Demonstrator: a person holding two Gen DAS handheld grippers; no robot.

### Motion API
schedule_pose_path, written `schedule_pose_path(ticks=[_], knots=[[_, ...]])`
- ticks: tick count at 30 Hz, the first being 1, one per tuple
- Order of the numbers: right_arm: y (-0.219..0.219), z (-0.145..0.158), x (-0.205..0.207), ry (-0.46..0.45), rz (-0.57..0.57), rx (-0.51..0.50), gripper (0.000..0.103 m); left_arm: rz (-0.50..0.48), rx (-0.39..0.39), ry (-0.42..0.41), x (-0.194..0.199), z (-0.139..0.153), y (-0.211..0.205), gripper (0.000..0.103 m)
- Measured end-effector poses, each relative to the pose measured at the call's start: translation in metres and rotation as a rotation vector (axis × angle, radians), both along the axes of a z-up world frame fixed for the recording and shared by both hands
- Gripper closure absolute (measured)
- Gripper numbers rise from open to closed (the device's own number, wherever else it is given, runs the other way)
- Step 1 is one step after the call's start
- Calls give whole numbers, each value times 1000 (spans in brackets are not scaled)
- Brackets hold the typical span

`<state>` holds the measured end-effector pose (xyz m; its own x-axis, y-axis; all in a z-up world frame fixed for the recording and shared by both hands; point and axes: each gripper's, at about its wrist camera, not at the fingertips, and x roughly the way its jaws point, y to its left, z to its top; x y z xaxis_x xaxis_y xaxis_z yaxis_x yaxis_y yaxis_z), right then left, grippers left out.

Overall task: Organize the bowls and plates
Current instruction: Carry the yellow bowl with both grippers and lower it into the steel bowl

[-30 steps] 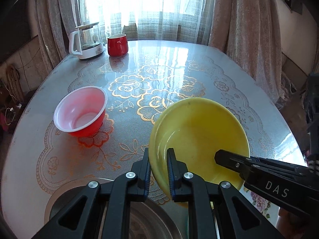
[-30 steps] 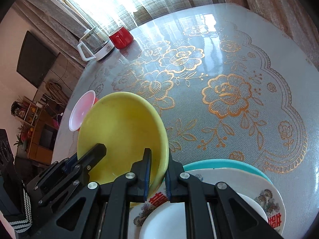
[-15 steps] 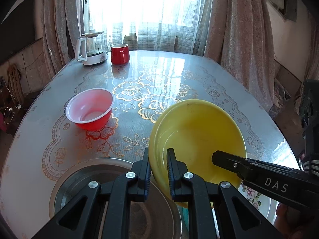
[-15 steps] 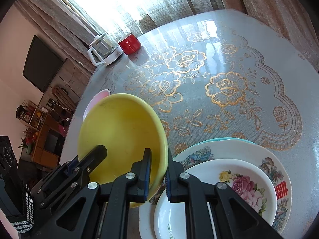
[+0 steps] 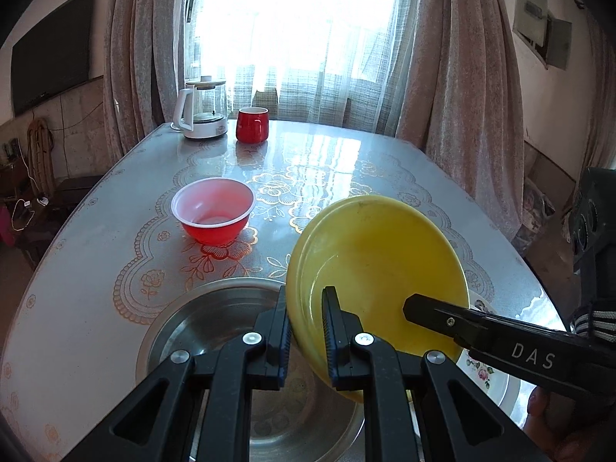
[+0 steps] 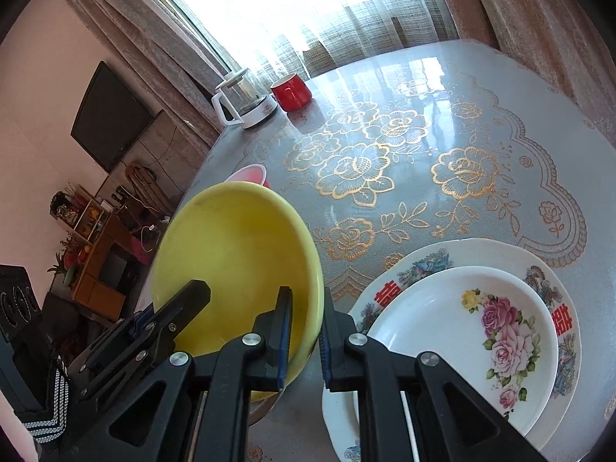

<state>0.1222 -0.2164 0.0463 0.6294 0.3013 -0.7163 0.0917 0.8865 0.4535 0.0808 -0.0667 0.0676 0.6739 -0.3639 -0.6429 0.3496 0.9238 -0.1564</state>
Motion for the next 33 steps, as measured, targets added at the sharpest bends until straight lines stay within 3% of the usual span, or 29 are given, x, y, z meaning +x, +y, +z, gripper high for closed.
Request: schedule_pose_path(ticks=[5,24,28,33], knots=[[16,-9,1,19,41,20,89,24,-31,32,-6,-6,22,88],[68,-48,21,140,153,-8,87,117,44,129,2,-56,59,88],[74,-53,25,162,167,-14,81,129,53,153,7,-67,63,88],[79,-56,30,173,183,-37,81,133,60,167,11,-71,66,88]])
